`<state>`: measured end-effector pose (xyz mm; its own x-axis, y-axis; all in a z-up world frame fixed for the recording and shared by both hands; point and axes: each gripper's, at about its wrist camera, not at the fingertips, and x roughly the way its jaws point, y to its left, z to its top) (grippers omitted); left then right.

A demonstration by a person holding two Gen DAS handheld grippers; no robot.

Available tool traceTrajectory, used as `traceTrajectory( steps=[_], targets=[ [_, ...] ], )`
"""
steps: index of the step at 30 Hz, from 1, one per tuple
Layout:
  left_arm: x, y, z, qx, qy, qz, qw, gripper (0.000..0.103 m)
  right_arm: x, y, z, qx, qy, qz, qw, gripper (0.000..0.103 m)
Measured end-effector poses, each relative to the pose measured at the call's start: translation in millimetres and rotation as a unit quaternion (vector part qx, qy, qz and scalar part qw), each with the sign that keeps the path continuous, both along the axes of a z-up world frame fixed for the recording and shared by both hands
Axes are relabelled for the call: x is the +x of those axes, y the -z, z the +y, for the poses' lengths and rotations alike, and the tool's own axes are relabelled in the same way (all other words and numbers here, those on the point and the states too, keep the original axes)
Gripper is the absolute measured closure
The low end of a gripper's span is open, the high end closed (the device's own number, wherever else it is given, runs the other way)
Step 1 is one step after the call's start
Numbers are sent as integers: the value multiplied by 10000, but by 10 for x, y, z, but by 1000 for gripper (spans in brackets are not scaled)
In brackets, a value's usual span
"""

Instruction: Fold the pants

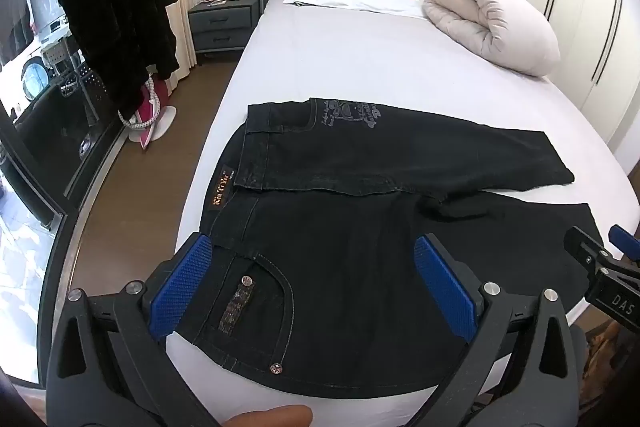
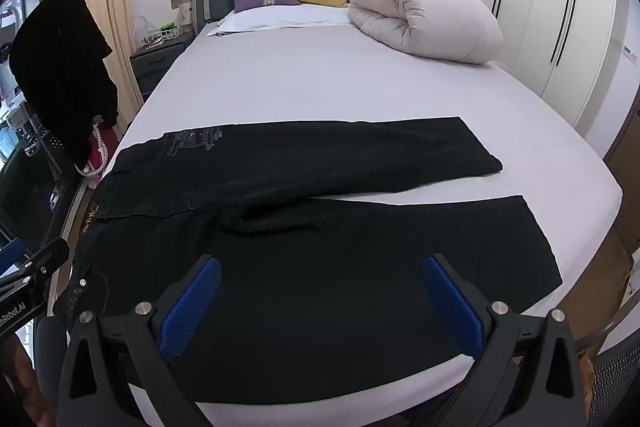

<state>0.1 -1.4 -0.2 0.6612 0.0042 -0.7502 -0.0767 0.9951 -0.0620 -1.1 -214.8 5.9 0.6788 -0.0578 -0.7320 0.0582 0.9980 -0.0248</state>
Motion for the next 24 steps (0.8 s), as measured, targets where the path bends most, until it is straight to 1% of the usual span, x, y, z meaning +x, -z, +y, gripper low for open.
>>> traceTrajectory(
  steps=[8,9,10,13,24],
  targets=[
    [31,17,-33,32,56,47,10000,0,-51,7,12,22,-35,52,10000,0],
    [37,16,-33,41,57,50,10000,0,-70,50,22,45,-24,64,10000,0],
    [12,39,-24,50,-16,23,10000,0,-67,74,34,56,-16,81,10000,0],
    [22,57,-47,55,-22,35,10000,0,-31,91,20,74,-24,165,9998,0],
    [32,115,-2,32,-30,80,10000,0,-6,165,30,106,-38,224,9997,0]
  ],
)
